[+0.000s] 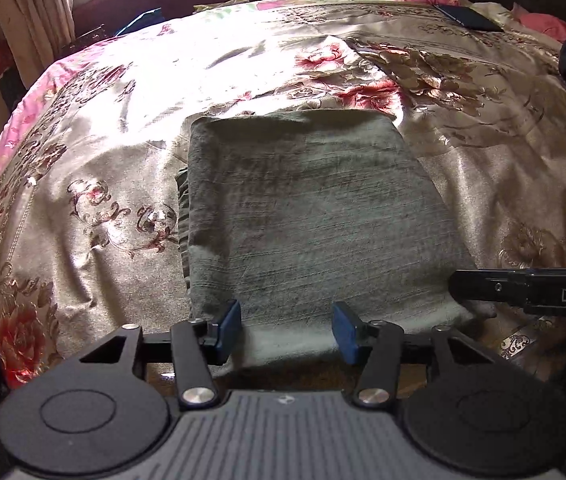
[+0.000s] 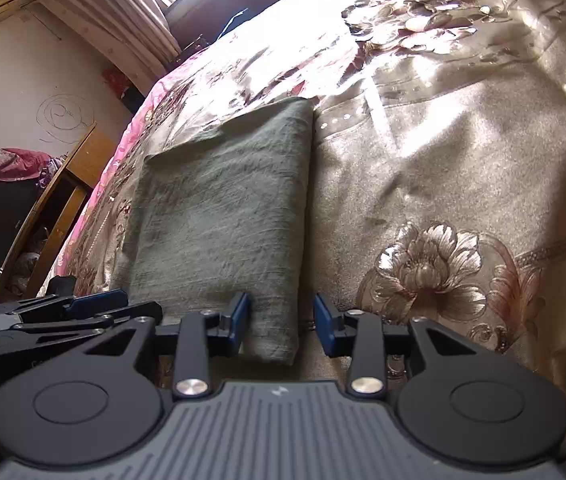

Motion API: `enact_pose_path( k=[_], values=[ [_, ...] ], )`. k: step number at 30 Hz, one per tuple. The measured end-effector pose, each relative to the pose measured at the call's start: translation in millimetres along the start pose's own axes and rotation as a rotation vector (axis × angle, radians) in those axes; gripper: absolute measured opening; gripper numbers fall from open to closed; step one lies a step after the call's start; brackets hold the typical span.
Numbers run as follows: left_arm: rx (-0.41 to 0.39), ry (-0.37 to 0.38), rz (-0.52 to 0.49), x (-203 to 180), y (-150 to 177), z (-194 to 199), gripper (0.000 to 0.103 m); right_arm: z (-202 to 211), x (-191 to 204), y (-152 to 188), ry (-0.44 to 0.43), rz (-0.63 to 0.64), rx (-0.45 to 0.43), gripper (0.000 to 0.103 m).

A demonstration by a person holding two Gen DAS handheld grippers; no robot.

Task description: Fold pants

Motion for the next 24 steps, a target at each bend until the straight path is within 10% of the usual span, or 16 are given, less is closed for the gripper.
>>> enact_pose_path(
  k=[9, 24],
  values=[
    [-0.100, 0.069, 0.111, 33, -11, 0, 0.063, -6, 8, -25, 0.011, 0.036, -0.063, 0.040],
    [-0.047, 0.128, 0.295, 68, -22, -39, 0.068, -39, 7, -48, -0.005, 0.018, -0.043, 0.045]
  ],
)
Point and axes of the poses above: each gripper's, at about its wrist camera, not at the fingertips, and z roughly against the way its jaws point, x to its left, y to its underside, the point moved 5 cm from there along -z, roughly the way its jaws point, and after that the axes turned 6 degrees about x, right-handed, at the moved point
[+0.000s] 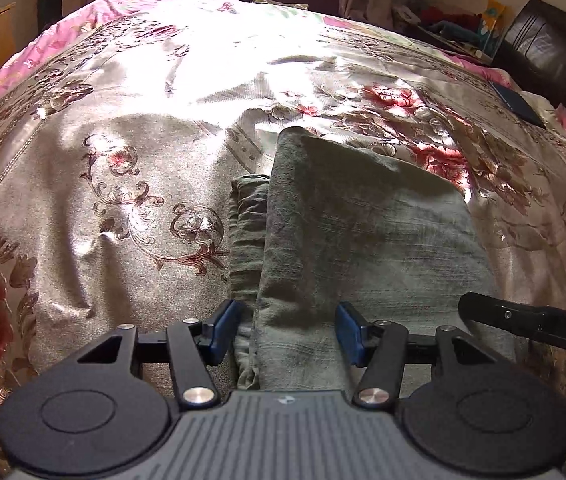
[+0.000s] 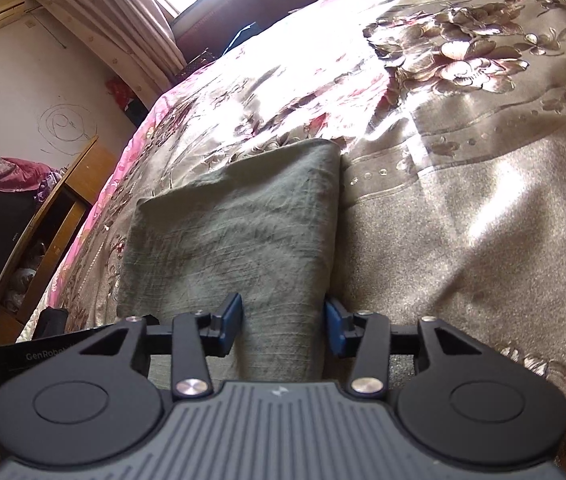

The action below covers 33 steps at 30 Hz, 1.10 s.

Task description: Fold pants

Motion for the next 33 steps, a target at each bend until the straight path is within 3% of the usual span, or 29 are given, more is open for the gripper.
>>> enact_pose_path(
  k=[7, 13, 19, 22, 26, 31, 33],
  values=[
    [-0.046, -0.012, 0.063, 13, 0, 5, 0.068, 11, -13, 6, -0.038, -0.008, -0.033, 0.044],
    [-0.064, -0.050, -0.049, -6, 2, 6, 0.068, 12, -12, 6, -0.053, -0.006, -0.044, 0.044],
    [-0.107, -0.061, -0.024, -5, 3, 15, 0.066, 35, 14, -2, 0.008, 0.091, -0.135, 0.048],
    [-0.100, -0.062, -0.031, -5, 4, 13, 0.052, 21, 49, -21, -0.045, 0.117, -0.060, 0.054],
    [-0.091, -0.031, 0.002, 0, 4, 13, 0.048, -22, 106, -48, -0.089, 0.178, 0.051, 0.056],
    [-0.082, -0.001, 0.025, 8, 4, 10, 0.048, -84, 146, -50, 0.045, 0.268, 0.180, 0.057],
    [-0.083, 0.014, 0.030, 11, 5, 10, 0.047, -104, 148, -46, 0.169, 0.293, 0.197, 0.043]
  ],
)
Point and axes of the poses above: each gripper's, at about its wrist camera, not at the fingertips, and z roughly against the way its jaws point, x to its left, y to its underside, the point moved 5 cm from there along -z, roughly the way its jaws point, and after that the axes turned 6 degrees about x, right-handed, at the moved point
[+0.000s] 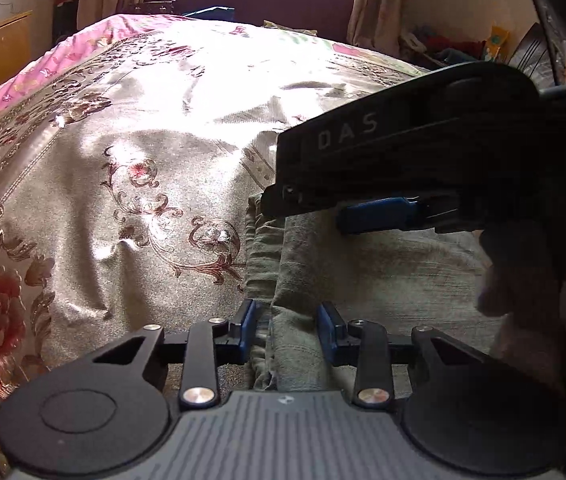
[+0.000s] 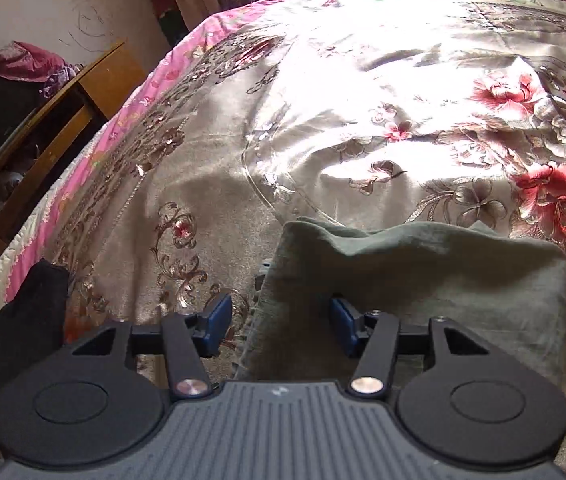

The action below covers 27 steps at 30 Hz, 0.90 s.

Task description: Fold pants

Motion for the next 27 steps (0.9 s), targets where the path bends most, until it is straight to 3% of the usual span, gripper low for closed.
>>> enact_pose_path(
  k=[1, 4, 9, 12, 15, 20, 27],
  values=[
    [0.000, 0.010, 0.006, 2, 0, 0, 0.045, -6, 0, 0, 0.032, -0.007, 0.008, 0.023],
    [-0.010, 0.060, 0.030, 7, 0, 3, 0.036, -2, -5, 0, 0.010, -0.064, -0.005, 0.004],
    [-0.051, 0.101, 0.056, 12, 0, 12, 0.034, 27, 17, -7, -0.033, -0.034, -0.075, 0.005],
    [-0.024, 0.081, 0.069, 16, -1, 7, 0.034, 6, 33, -5, -0.020, 0.028, -0.035, 0.005],
    [0.011, 0.042, 0.092, 21, 1, 3, 0.030, -26, 33, 0, -0.033, 0.056, 0.066, 0.007],
    [0.044, 0.005, 0.112, 25, 2, 0, 0.039, -28, 29, -2, -0.233, 0.001, 0.127, 0.014],
    [0.039, -0.064, 0.064, 18, 4, 2, 0.045, 22, 10, 0, -0.318, -0.056, -0.016, 0.020]
  ],
)
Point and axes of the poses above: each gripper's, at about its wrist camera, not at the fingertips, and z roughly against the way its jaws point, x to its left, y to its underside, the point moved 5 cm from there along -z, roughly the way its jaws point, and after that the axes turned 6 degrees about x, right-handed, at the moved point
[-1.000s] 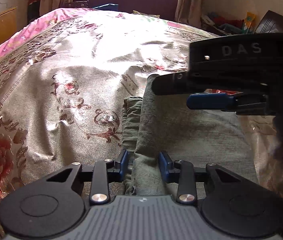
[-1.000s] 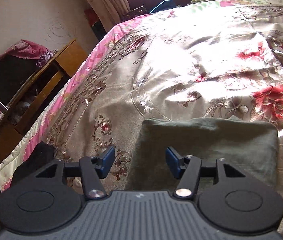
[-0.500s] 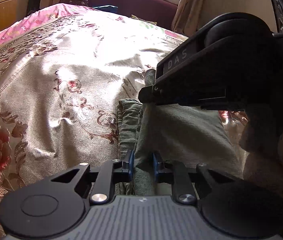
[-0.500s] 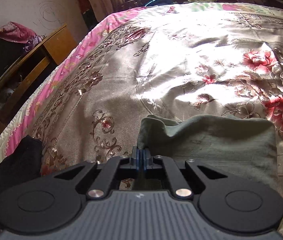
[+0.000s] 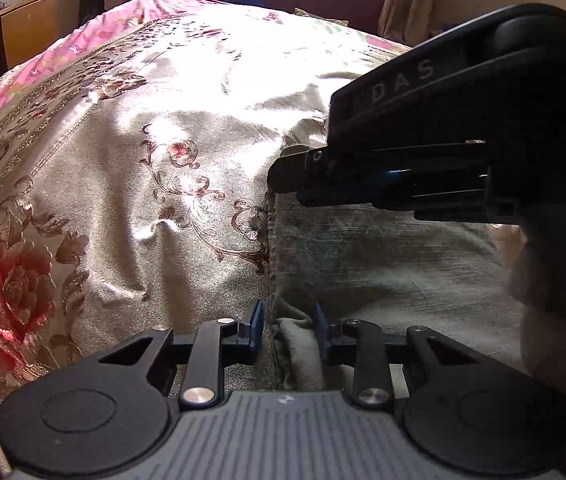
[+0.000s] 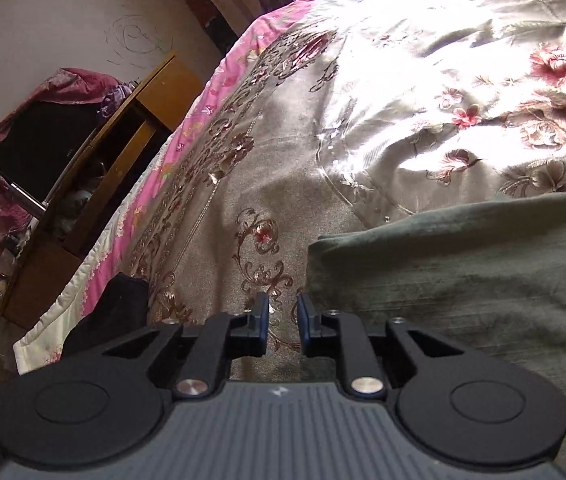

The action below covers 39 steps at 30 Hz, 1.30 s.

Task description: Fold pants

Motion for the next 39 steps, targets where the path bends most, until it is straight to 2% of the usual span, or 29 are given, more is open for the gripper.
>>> enact_pose_path(
  k=[3, 5, 8, 10, 13, 16, 18, 22, 27, 31, 34, 37, 39],
  values=[
    [0.007, 0.011, 0.025, 3, -1, -1, 0.045, 37, -13, 8, 0.036, 0.022, -0.072, 0.032],
    [0.009, 0.015, 0.034, 4, -1, -1, 0.045, 58, -29, 17, 0.113, 0.049, -0.103, 0.039],
    [0.009, 0.005, 0.027, 2, -1, -1, 0.045, 77, -58, 37, 0.220, 0.042, -0.108, 0.047],
    [0.008, -0.003, 0.020, 0, -1, -1, 0.046, 83, -76, 48, 0.244, 0.008, -0.099, 0.051],
    [0.010, -0.014, 0.015, -1, -2, -1, 0.047, 87, -102, 65, 0.250, -0.057, -0.090, 0.052],
    [0.013, -0.024, 0.011, -2, -2, -2, 0.048, 86, -117, 77, 0.213, -0.114, -0.094, 0.053],
    [0.012, -0.033, 0.003, -2, -2, -3, 0.049, 83, -124, 83, 0.159, -0.141, -0.106, 0.054],
    [0.016, -0.039, 0.000, -3, -2, -4, 0.051, 80, -133, 90, 0.065, -0.176, -0.185, 0.062],
    [0.024, -0.037, -0.013, -6, -3, -8, 0.059, 84, -142, 92, -0.006, -0.125, -0.187, 0.060],
    [0.038, -0.046, -0.047, -12, -3, -11, 0.068, 93, -149, 90, -0.058, -0.183, -0.212, 0.061],
    [0.053, -0.046, -0.068, -16, -3, -14, 0.075, 93, -150, 91, -0.089, -0.189, -0.190, 0.061],
    [0.045, -0.042, -0.078, -20, -4, -13, 0.075, 95, -155, 93, -0.083, -0.211, -0.174, 0.056],
    [0.033, -0.015, -0.057, -16, -4, -10, 0.075, 100, -160, 93, -0.095, -0.236, -0.185, 0.056]
  ],
)
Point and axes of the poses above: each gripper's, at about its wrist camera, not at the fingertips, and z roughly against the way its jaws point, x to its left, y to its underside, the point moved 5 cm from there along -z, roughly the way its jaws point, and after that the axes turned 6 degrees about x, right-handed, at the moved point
